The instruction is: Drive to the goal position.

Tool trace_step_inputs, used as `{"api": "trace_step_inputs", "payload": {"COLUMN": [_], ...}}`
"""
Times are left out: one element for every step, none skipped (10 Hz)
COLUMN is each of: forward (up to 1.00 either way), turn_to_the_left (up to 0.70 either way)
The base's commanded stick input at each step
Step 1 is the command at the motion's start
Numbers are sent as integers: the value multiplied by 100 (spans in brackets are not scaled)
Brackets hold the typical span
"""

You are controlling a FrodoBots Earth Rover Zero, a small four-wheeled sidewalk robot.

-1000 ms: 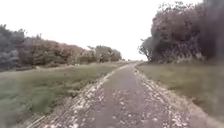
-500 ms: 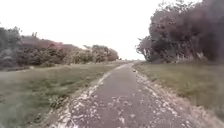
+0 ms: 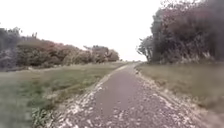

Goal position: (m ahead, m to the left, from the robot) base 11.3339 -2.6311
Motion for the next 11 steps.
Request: {"api": "trace_step_inputs", "payload": {"forward": [100,100,100,100,100,100,100,100,100,100,100], "turn_to_the_left": [-40,0,0,0,0,0,0,0,0,0,0]}}
